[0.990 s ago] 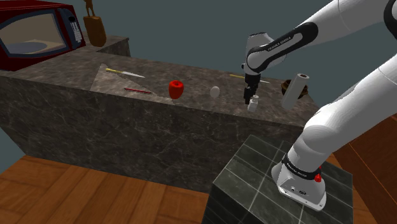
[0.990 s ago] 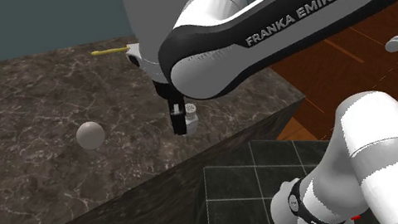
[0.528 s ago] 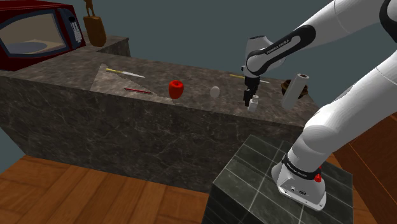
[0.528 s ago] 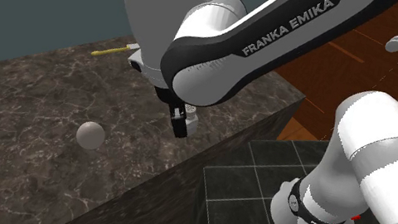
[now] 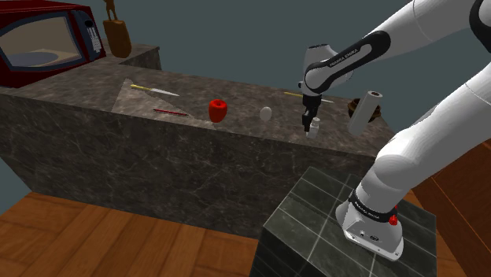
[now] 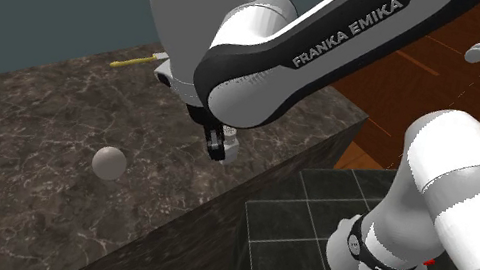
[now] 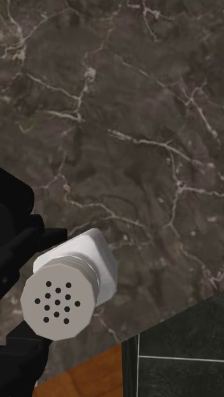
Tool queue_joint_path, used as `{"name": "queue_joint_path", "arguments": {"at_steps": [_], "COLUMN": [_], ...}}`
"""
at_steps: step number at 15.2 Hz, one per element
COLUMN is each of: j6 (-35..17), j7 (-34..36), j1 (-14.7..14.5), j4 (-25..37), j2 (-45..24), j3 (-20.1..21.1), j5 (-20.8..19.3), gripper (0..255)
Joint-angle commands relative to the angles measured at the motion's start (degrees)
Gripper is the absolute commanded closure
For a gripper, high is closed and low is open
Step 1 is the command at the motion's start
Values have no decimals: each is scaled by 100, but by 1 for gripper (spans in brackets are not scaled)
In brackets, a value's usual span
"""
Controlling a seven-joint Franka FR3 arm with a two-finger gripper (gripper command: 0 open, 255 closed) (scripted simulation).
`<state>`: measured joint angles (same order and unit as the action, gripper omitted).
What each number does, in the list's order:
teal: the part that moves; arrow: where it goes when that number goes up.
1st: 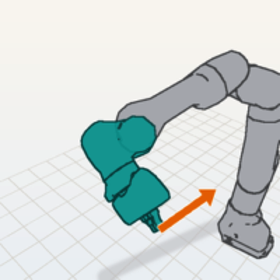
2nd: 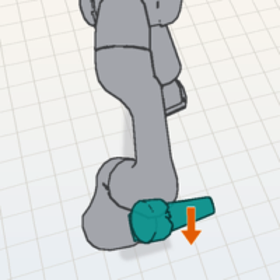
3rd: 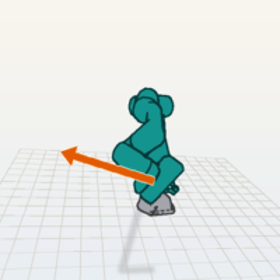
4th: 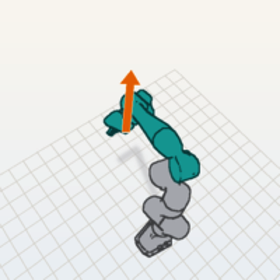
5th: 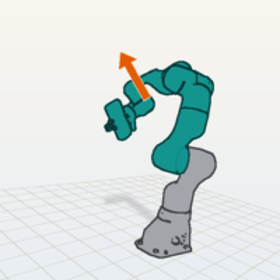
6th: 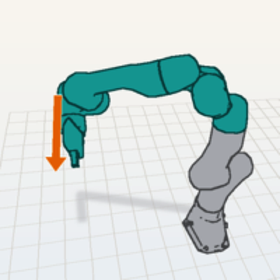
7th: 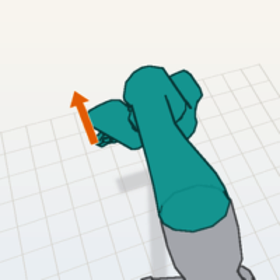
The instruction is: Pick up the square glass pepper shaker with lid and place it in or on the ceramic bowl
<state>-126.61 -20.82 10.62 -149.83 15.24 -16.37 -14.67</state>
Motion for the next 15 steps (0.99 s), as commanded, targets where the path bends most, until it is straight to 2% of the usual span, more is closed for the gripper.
{"name": "queue_joint_path", "arguments": {"at_steps": [1, 5, 15], "j6": [-1, -2, 909], "j7": [0, 1, -59], "j1": [2, 2, -3], "j4": [-1, -1, 376], "j2": [-2, -3, 536], "j3": [-2, -1, 95], "j5": [-2, -2, 36], "gripper": [255, 255, 255]}}
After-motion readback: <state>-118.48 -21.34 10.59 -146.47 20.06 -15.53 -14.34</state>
